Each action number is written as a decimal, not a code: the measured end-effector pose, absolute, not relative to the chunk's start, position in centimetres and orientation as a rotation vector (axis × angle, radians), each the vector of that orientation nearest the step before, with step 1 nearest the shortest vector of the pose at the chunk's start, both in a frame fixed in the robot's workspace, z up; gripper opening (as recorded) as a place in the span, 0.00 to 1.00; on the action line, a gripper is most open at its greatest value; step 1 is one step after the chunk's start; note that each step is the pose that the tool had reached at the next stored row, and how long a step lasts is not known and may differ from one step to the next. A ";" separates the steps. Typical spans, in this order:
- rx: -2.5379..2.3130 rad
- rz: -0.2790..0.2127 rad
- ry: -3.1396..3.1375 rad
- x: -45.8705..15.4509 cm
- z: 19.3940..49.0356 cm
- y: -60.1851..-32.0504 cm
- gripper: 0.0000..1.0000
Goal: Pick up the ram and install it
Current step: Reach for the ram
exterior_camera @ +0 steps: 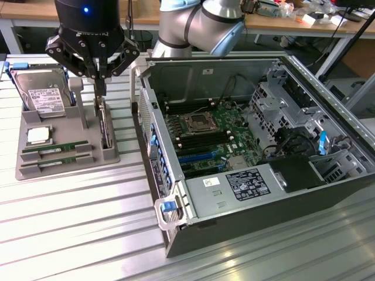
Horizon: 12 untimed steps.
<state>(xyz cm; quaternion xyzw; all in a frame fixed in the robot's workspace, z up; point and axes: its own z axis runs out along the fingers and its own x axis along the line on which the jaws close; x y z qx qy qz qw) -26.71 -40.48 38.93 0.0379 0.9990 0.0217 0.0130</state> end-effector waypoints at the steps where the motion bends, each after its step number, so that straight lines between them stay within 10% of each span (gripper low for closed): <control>1: 0.118 0.068 3.112 -27.0 38.9 -40.5 0.11; 12: 0.118 0.068 3.112 -29.8 38.9 -40.6 0.11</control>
